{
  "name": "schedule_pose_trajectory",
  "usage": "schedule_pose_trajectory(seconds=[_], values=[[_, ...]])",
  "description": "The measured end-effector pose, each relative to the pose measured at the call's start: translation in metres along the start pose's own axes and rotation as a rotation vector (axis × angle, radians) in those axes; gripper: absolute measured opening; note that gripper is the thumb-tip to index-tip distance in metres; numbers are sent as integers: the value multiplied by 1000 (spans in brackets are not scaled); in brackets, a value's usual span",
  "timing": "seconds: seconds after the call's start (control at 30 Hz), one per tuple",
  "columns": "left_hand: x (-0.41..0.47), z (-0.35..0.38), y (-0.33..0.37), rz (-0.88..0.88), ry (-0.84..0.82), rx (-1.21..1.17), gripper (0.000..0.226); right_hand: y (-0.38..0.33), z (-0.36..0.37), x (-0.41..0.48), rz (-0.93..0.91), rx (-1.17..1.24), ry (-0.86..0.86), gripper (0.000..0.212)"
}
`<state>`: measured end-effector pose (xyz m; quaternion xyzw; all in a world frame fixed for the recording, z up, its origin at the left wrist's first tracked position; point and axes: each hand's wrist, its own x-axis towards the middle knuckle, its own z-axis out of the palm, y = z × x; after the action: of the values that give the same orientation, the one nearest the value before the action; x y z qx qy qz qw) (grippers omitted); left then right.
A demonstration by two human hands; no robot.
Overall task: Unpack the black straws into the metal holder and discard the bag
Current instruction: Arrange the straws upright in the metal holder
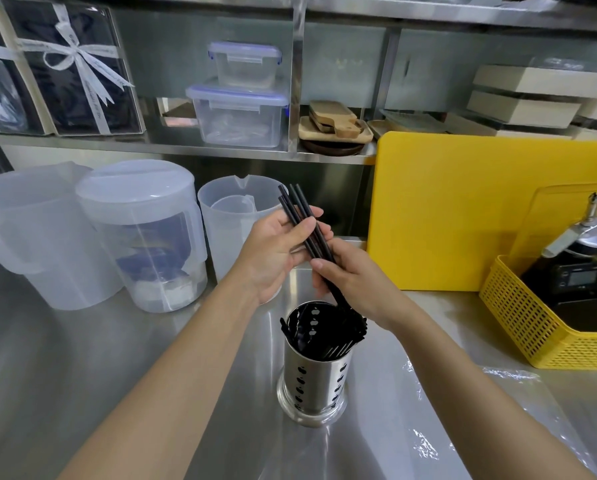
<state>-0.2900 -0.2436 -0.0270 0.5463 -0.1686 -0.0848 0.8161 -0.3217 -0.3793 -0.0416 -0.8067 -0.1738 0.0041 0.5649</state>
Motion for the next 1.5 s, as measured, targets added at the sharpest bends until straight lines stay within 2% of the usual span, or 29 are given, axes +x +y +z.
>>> schedule_pose_trajectory(seconds=[0.2,0.27,0.37,0.5,0.6,0.67,0.73,0.77,0.87,0.9,1.0,1.07,1.1,1.13,1.17,1.23,1.27,1.37,1.5], values=[[3,-2,4,70,66,27,15,14,-10,-3,43,-29,133,19],[5,-6,11,91,129,-16,15,14,-17,-6,-2,5,225,15],[13,-17,19,69,261,-170,14,13,-33,-9,-57,122,316,22],[23,-27,13,-91,397,-557,12,8,-41,-11,-80,49,242,35],[22,-23,1,-228,399,-596,16,2,-38,-12,-55,25,129,39],[19,-15,-6,-296,386,-603,17,-1,-33,-13,-52,24,79,50],[16,-4,-12,-345,374,-632,15,-4,-28,-13,-75,60,95,68],[14,1,-14,-366,363,-639,14,-6,-27,-13,-106,73,127,64],[10,13,-16,-445,330,-582,12,-14,-27,-11,-213,48,266,11],[8,15,-16,-484,336,-535,11,-14,-28,-10,-229,25,340,7],[5,16,-21,-515,495,-264,28,-12,-32,-9,-227,33,506,27],[0,13,-24,-375,589,52,39,-10,-36,-11,-170,19,498,31],[-3,10,-24,-266,543,247,43,-9,-37,-14,-124,-8,451,32],[-7,7,-24,-172,406,401,46,-7,-37,-16,-80,-51,385,32],[-12,5,-24,-122,202,492,49,-5,-35,-17,-44,-103,318,32],[-20,6,-30,-151,-180,566,54,-1,-29,-19,2,-140,225,32],[-22,9,-35,-170,-279,587,53,2,-25,-19,26,-125,203,32],[-21,11,-48,-161,-235,687,39,7,-19,-20,72,-137,174,35],[-21,0,-56,-201,-235,816,34,13,-22,-23,9,-191,223,28]])
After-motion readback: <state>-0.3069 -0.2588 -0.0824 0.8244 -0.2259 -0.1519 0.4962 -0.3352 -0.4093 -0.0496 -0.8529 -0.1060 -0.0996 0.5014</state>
